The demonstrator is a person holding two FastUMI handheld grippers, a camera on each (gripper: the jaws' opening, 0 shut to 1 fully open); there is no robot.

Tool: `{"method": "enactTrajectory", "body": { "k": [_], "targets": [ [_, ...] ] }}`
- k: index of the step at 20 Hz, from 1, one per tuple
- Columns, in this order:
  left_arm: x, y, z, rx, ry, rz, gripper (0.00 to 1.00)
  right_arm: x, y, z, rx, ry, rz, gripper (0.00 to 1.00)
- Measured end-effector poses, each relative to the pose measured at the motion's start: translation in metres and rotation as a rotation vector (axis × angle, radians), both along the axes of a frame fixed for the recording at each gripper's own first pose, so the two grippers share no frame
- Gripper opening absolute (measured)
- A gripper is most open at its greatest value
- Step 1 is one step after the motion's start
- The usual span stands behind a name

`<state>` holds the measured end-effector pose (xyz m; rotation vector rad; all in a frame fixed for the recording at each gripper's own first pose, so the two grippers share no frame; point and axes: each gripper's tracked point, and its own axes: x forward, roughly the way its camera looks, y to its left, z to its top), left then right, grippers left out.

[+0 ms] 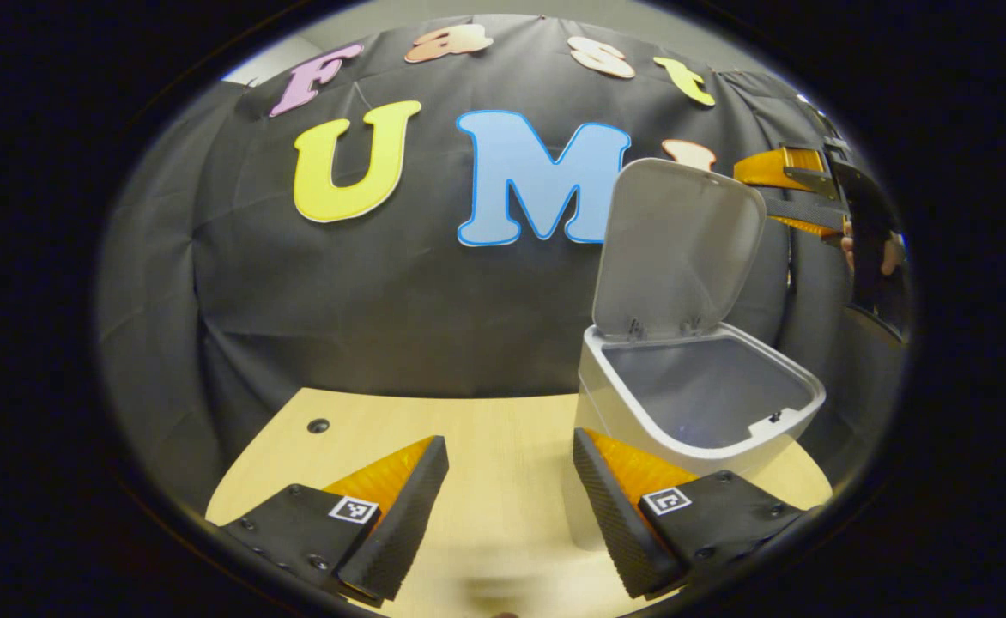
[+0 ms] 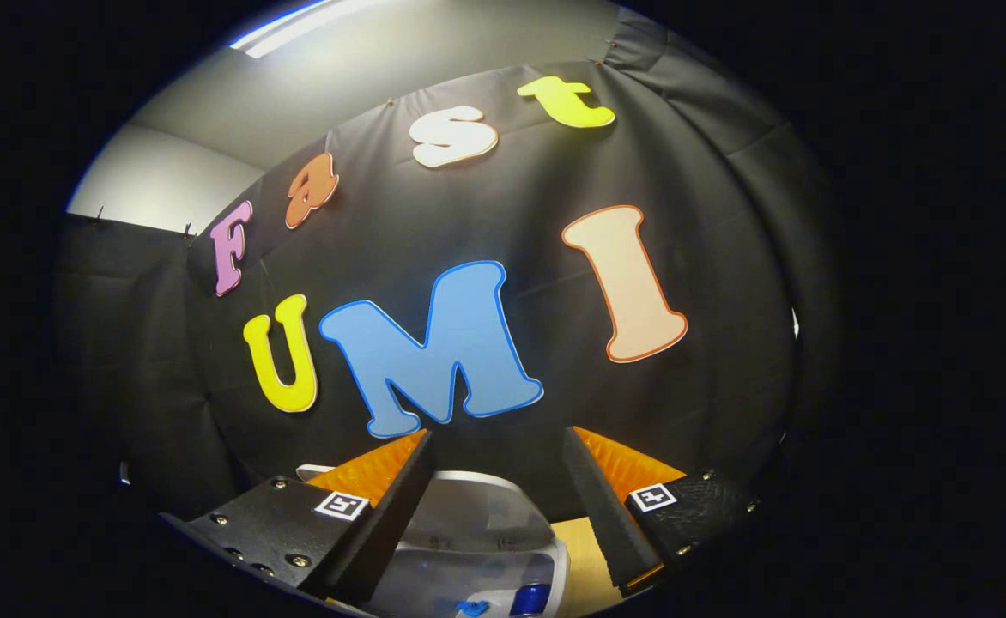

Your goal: Press the lid of the desktop garbage bin to open it, pick up the crumpled paper on the desktop and throw it into the bin, then pick up the pop can on the desktop and drop it into the bin, and finally close the garbage bin lid.

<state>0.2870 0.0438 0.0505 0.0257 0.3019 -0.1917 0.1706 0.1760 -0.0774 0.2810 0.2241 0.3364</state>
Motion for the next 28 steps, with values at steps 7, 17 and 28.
{"method": "enactTrajectory", "body": {
  "k": [7,17,28],
  "targets": [
    [-0.007,-0.005,0.008,-0.004,-0.018,-0.011,1.0,-0.03,-0.006,-0.007,-0.088,0.013,0.042,0.95],
    [-0.019,-0.007,0.015,-0.024,-0.03,-0.018,1.0,-0.064,-0.007,-0.031,-0.176,0.095,0.115,0.95],
    [-0.023,0.009,0.016,-0.033,-0.033,0.011,1.0,-0.091,0.019,-0.103,-0.369,0.212,0.227,0.96]
  ]
}}
